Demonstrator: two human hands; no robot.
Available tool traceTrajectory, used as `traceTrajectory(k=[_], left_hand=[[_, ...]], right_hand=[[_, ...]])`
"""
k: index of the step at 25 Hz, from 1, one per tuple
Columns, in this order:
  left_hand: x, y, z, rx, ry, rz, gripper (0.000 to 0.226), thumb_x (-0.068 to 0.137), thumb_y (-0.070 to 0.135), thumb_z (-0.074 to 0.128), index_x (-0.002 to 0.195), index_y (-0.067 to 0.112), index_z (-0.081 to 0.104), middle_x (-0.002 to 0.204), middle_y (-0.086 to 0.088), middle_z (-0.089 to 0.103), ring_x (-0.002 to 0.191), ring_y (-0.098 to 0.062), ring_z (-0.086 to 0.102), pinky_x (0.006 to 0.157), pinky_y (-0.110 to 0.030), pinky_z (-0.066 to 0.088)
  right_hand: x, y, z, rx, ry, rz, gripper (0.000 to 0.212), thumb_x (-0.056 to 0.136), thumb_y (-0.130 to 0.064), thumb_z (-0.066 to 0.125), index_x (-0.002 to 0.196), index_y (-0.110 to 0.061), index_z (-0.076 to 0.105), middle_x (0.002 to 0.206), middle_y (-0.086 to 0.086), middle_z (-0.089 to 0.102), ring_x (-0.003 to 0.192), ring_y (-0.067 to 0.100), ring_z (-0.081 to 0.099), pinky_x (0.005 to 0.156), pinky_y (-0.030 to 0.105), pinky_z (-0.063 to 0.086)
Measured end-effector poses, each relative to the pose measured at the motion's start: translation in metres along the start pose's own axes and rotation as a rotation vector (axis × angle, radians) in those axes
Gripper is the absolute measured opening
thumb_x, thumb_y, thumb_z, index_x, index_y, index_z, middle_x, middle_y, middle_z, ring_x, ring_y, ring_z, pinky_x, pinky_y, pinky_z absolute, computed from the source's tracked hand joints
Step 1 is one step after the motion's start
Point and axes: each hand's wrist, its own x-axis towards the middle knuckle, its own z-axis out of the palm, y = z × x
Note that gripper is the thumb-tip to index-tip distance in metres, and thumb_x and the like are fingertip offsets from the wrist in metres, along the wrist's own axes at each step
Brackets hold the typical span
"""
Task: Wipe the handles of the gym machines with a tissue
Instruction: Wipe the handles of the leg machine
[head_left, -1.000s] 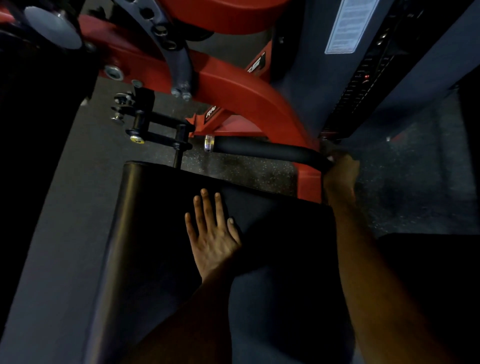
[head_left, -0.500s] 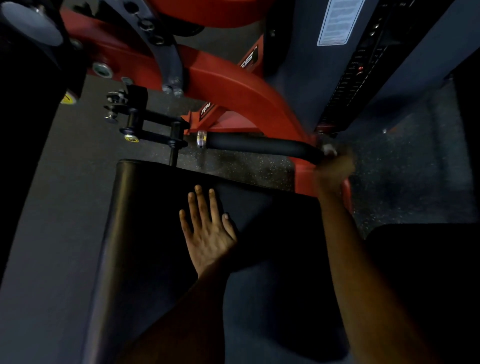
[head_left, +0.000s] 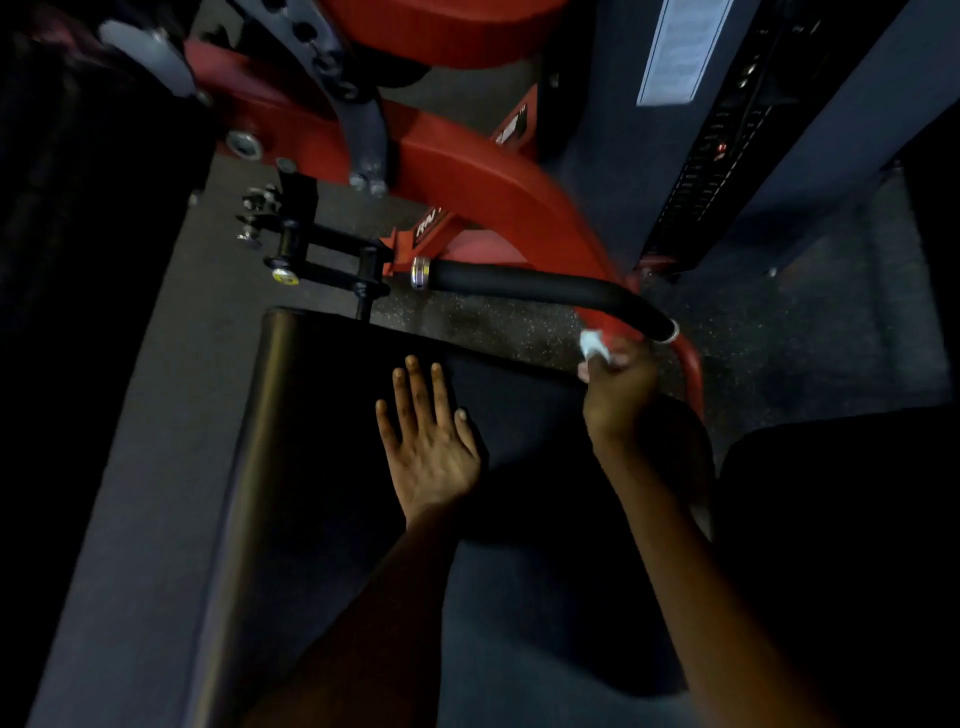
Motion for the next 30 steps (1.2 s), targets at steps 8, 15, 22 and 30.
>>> traceTrajectory(k=[8, 15, 22, 30], left_hand=[[-0.050, -0.008, -0.098, -0.120, -0.334, -0.056, 0.055, 0.099, 0.030, 0.040, 0.150, 0.013, 0.028, 0.159, -0.006, 0.023, 0.147, -0.021, 0.018, 0.118, -0.041, 0.012], [-0.163, -0.005, -0.166, -0.241, -0.323, -0.182, 0.053, 0.099, 0.025, 0.042, 0.148, 0.010, 0.031, 0.155, -0.008, 0.031, 0.144, -0.022, 0.026, 0.117, -0.036, 0.016], [-0.289, -0.051, -0.171, -0.270, -0.267, -0.258, 0.049, 0.098, 0.020, 0.044, 0.146, 0.012, 0.036, 0.155, -0.005, 0.033, 0.144, -0.020, 0.026, 0.117, -0.034, 0.019], [-0.329, -0.155, -0.124, -0.452, -0.025, -0.211, 0.044, 0.088, 0.001, 0.055, 0.132, 0.001, 0.055, 0.143, -0.017, 0.048, 0.132, -0.035, 0.045, 0.105, -0.050, 0.043]], right_hand=[[-0.082, -0.068, -0.094, -0.738, -0.339, -0.085, 0.023, 0.092, -0.027, 0.056, 0.104, -0.014, 0.071, 0.104, 0.014, 0.069, 0.097, 0.030, 0.063, 0.072, 0.026, 0.043], [-0.150, -0.080, -0.145, -0.616, -0.465, -0.096, 0.022, 0.089, -0.020, 0.062, 0.099, -0.003, 0.070, 0.103, 0.019, 0.068, 0.095, 0.031, 0.064, 0.070, 0.028, 0.047], [-0.232, -0.038, -0.205, -0.596, -0.663, -0.153, 0.016, 0.092, -0.012, 0.057, 0.096, -0.005, 0.070, 0.100, 0.009, 0.070, 0.083, 0.013, 0.059, 0.047, 0.002, 0.036], [-0.310, 0.061, -0.218, -0.645, -0.930, -0.311, 0.024, 0.089, -0.007, 0.055, 0.108, -0.018, 0.065, 0.104, -0.002, 0.064, 0.098, 0.013, 0.057, 0.064, 0.003, 0.033]])
